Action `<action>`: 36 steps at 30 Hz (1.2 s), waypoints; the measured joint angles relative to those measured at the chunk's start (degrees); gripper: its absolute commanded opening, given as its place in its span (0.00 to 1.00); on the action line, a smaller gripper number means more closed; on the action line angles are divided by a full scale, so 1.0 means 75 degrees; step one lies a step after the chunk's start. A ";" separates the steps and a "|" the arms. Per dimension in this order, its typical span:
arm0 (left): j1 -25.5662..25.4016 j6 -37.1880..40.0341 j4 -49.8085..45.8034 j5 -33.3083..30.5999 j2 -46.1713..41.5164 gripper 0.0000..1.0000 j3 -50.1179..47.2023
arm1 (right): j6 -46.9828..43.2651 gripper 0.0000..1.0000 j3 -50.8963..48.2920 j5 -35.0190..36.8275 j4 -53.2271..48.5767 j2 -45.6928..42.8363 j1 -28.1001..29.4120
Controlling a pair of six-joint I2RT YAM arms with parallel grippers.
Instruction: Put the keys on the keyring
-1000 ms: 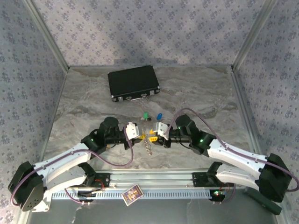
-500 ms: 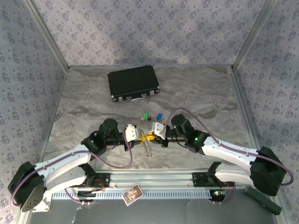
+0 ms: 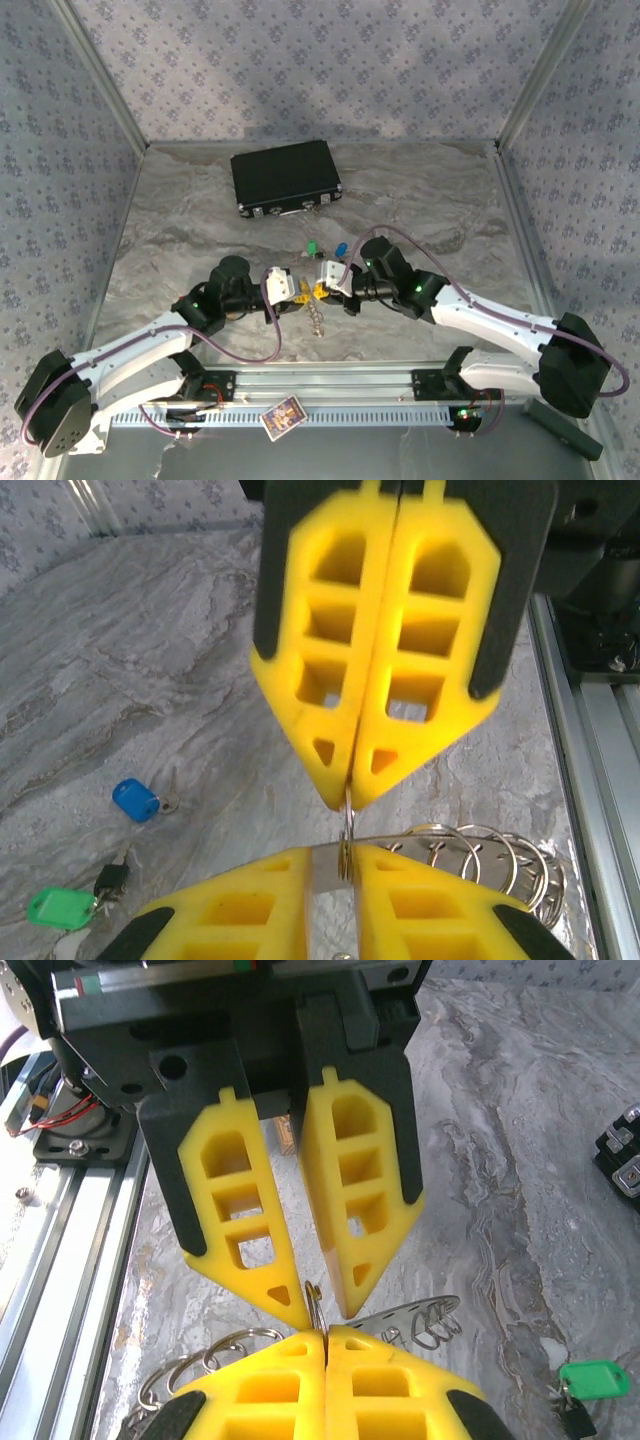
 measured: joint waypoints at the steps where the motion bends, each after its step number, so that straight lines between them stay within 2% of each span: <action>1: -0.0017 0.0020 -0.0032 -0.0038 0.0000 0.18 0.0000 | -0.0079 0.00 0.0131 0.0009 -0.0169 0.0055 0.0023; 19: -0.0076 0.0224 -0.0361 -0.0070 0.0216 0.14 0.0213 | -0.0612 0.00 0.0889 0.0353 -0.1364 0.0635 0.0251; 24: -0.0076 0.0283 -0.0367 -0.0017 0.0277 0.00 0.0248 | -0.0603 0.00 0.0950 0.0376 -0.1434 0.0667 0.0227; 25: -0.0076 0.0286 -0.0373 -0.0020 0.0294 0.00 0.0262 | -0.0574 0.08 0.0950 0.0353 -0.1434 0.0667 0.0192; 26: -0.0076 0.0289 -0.0388 -0.0020 0.0315 0.00 0.0294 | -0.0487 0.21 0.0938 0.0309 -0.1413 0.0647 0.0125; 29: -0.0076 0.0286 -0.0411 -0.0073 0.0315 0.00 0.0326 | -0.0160 0.38 0.0664 0.0154 -0.1043 0.0315 -0.0122; 32: -0.0076 0.0286 -0.0472 -0.0111 0.0315 0.00 0.0326 | 0.0449 0.55 0.0032 0.0152 -0.0379 -0.0493 -0.0551; 34: -0.0076 0.0286 -0.0475 -0.0140 0.0315 0.00 0.0326 | 0.1137 0.60 -0.0402 0.0647 0.0114 -0.0962 -0.0717; 36: -0.0076 0.0274 -0.0478 -0.0233 0.0315 0.00 0.0326 | 0.2148 0.61 -0.0574 0.1568 0.0213 -0.1160 -0.0793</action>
